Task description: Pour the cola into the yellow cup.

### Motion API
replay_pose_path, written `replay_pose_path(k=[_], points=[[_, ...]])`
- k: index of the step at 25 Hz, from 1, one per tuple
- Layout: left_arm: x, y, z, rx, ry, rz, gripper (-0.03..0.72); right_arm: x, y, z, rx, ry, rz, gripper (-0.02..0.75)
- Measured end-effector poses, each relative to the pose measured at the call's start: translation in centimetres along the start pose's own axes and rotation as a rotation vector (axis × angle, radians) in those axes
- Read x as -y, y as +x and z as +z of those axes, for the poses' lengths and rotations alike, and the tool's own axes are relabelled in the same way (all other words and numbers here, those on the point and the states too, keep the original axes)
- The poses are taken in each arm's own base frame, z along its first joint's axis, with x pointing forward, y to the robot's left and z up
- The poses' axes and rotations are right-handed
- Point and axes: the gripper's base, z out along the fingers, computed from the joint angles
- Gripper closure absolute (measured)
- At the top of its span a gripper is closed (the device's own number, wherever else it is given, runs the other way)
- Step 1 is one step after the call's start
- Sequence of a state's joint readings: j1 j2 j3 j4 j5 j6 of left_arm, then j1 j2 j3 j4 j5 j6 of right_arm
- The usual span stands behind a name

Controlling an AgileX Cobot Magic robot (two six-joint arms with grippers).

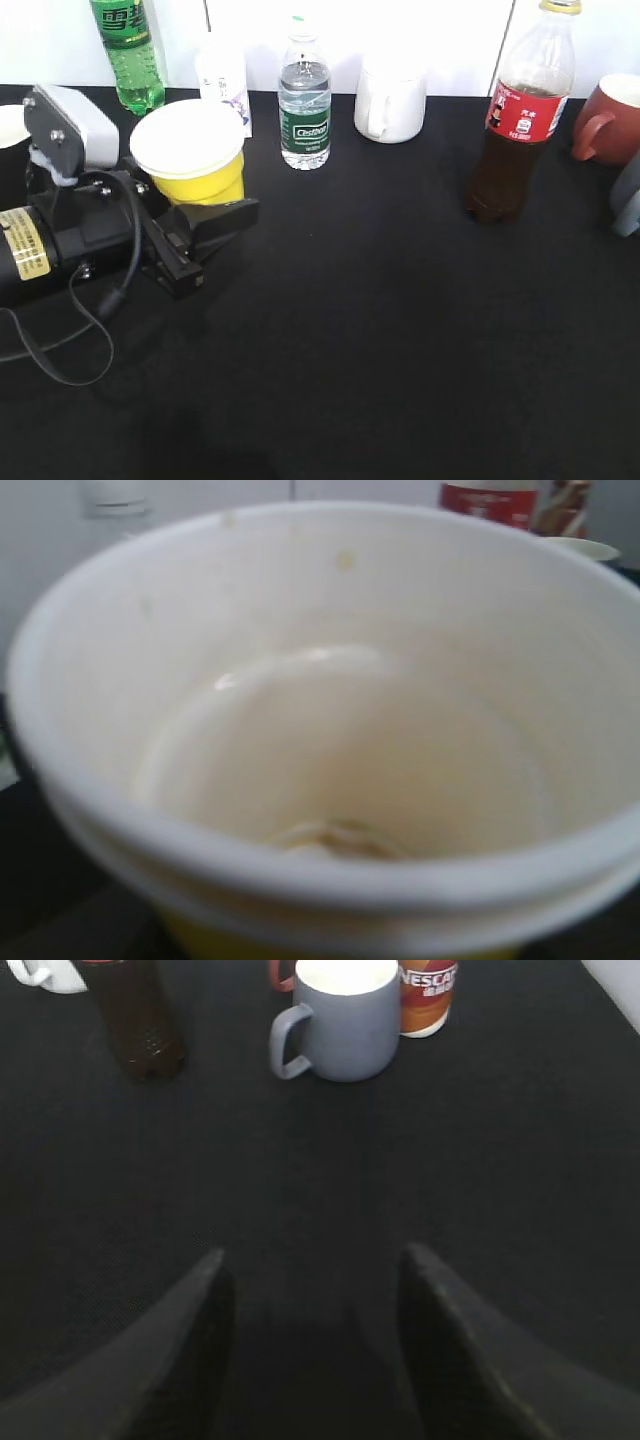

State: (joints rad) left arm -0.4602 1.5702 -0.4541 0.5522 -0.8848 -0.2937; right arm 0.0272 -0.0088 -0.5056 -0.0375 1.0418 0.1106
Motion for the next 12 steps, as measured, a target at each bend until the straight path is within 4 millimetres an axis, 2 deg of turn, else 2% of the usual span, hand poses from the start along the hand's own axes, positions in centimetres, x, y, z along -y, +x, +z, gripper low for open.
replay_pose_path(k=[2, 4, 6, 9, 10, 12], points=[[0.0, 0.0, 0.0, 0.003, 0.003, 0.001, 0.240, -0.1, -0.3, 0.1, -0.005, -0.011, 0.002, 0.331], [0.1, -0.2, 0.0, 0.019, 0.009, 0.001, 0.240, -0.6, -2.9, 1.3, 0.055, -0.037, -0.019, 0.331], [0.1, -0.2, 0.0, 0.020, 0.009, 0.001, 0.240, -1.4, -5.0, 3.8, 0.077, -0.091, -0.055, 0.331], [0.1, -0.2, 0.0, 0.020, 0.009, 0.001, 0.240, -1.8, -7.7, 7.6, 0.247, -0.104, -0.111, 0.331], [0.1, -0.2, 0.0, 0.020, 0.009, 0.001, 0.240, -1.7, -7.8, 9.1, 0.266, -0.090, -0.099, 0.331], [0.1, -0.2, 0.0, 0.020, 0.009, 0.001, 0.240, -1.3, -6.8, 12.0, 0.293, -0.047, -0.094, 0.331]])
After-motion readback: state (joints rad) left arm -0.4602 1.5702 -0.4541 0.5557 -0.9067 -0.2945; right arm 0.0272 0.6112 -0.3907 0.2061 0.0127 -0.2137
